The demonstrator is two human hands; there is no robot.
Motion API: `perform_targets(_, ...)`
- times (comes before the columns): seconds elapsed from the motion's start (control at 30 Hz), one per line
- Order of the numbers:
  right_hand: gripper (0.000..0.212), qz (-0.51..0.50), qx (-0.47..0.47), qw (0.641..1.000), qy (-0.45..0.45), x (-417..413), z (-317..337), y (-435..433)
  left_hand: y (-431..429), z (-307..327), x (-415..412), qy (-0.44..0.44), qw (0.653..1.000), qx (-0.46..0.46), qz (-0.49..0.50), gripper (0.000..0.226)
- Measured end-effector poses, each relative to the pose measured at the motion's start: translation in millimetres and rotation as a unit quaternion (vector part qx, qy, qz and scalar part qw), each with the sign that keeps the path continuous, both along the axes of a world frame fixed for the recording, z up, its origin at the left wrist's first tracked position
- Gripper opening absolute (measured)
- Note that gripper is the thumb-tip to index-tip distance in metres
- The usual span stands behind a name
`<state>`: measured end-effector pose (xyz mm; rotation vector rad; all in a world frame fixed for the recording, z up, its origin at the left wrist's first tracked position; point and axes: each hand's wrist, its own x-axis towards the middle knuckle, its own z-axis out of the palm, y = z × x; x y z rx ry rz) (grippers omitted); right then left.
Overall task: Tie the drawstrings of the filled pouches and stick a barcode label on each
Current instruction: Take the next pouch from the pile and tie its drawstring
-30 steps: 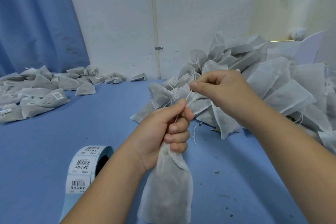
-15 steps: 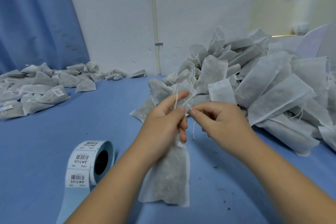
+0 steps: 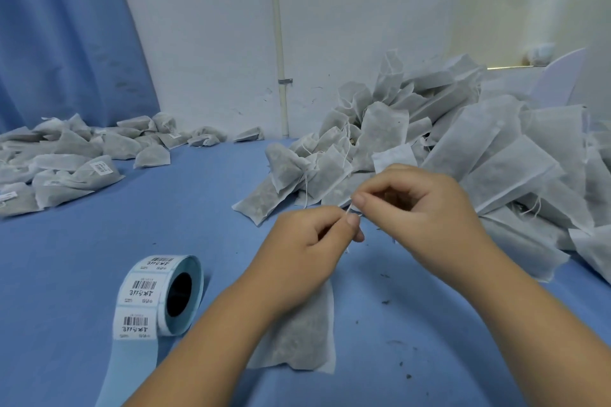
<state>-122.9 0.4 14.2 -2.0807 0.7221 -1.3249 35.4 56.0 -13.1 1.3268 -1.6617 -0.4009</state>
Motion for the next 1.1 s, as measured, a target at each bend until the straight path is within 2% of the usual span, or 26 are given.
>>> perform_targets(0.1, 0.018, 0.019, 0.098, 0.994, -0.045, 1.0, -0.8, -5.1, 1.0, 4.5, -4.3, 0.085, 0.994, 0.054, -0.040, 0.032)
perform_targets(0.23, 0.012, 0.031, 0.165, 0.986, -0.023, 7.4, -6.2, -5.8, 3.2, 10.9, -8.1, 0.214, 0.960, 0.136, -0.121, 0.034)
perform_targets(0.37, 0.013, 0.030, 0.178, 0.983, 0.011, 7.6, -9.6, -6.4, 2.9, 12.0, -5.9, 0.319, 0.919, 0.162, -0.164, 0.032)
perform_targets(0.5, 0.011, -0.047, 0.149, 0.986, 0.050, 3.7, -12.6, -13.3, 2.2, 13.0, -1.9, 0.407, 0.867, 0.230, -0.173, 0.026)
perform_targets(0.6, 0.002, -0.115, 0.093, 0.987, 0.069, 1.8, -13.3, -15.3, 0.0, 11.9, 0.7, 0.448, 0.832, 0.287, -0.159, 0.024)
perform_targets(0.67, 0.006, -0.124, 0.061, 0.989, 0.049, -0.2, -9.7, -13.1, -1.7, 10.5, 1.7, 0.470, 0.813, 0.306, -0.155, 0.024)
perform_targets(0.73, 0.009, -0.053, 0.088, 0.995, 0.017, -1.3, -3.2, -6.5, -3.0, 9.5, 2.2, 0.488, 0.798, 0.313, -0.164, 0.025)
perform_targets(0.8, 0.013, 0.038, 0.135, 0.990, 0.028, 0.0, 1.3, 2.8, -4.1, 8.7, 2.7, 0.498, 0.789, 0.312, -0.181, 0.026)
perform_targets(0.9, 0.021, 0.075, 0.157, 0.983, 0.056, 4.0, 1.6, 10.7, -5.4, 6.8, 3.7, 0.497, 0.788, 0.308, -0.195, 0.027)
perform_targets(1.1, 0.016, 0.074, 0.213, 0.972, 0.070, 0.6, 2.1, 7.4, -4.4, 5.8, 4.0, 0.474, 0.804, 0.305, -0.191, 0.029)
